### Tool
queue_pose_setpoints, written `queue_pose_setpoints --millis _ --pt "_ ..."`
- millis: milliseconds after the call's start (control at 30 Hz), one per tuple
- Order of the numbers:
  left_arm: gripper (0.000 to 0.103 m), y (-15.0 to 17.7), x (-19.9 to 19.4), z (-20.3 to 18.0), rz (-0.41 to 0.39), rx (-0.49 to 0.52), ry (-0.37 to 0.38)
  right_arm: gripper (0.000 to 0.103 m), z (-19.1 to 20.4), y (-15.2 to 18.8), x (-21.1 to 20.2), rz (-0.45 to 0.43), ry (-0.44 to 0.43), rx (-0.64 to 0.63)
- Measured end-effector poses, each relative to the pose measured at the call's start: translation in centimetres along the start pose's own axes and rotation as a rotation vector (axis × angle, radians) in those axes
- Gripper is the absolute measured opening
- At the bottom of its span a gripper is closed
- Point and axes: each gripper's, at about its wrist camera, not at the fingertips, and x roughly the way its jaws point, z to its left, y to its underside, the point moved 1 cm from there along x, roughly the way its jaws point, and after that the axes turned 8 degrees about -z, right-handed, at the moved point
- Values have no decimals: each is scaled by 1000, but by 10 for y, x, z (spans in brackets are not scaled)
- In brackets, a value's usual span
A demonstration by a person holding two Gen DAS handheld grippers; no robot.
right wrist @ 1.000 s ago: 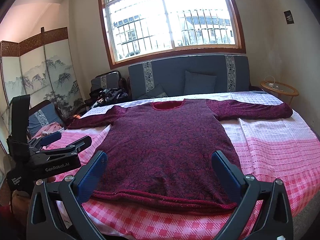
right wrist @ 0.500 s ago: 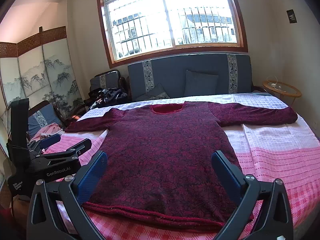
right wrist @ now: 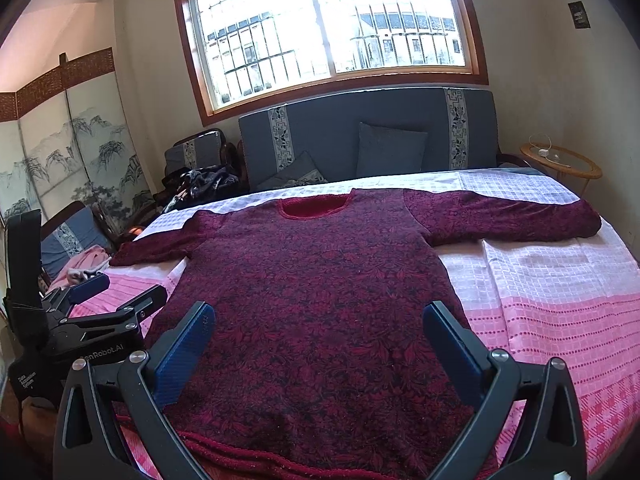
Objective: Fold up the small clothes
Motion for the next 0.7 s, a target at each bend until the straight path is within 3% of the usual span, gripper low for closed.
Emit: queue_pose_setpoints --millis 200,267,300,367,467,700 --pt "103 10 45 13 51 -74 38 103 -69 -11 26 19 48 75" --pt "103 15 58 18 53 -95 34 96 -106 -17 33 20 67 117" --pt "103 18 64 20 57 -101 26 89 -127 -21 37 23 75 148" --pt "103 25 77 23 81 -116 18 86 -179 -29 47 27 81 234" --pt "103 36 90 28 105 -135 3 84 -266 -38 58 35 104 414" --pt "103 44 99 26 136 -141 28 82 -445 -49 76 20 274 778"
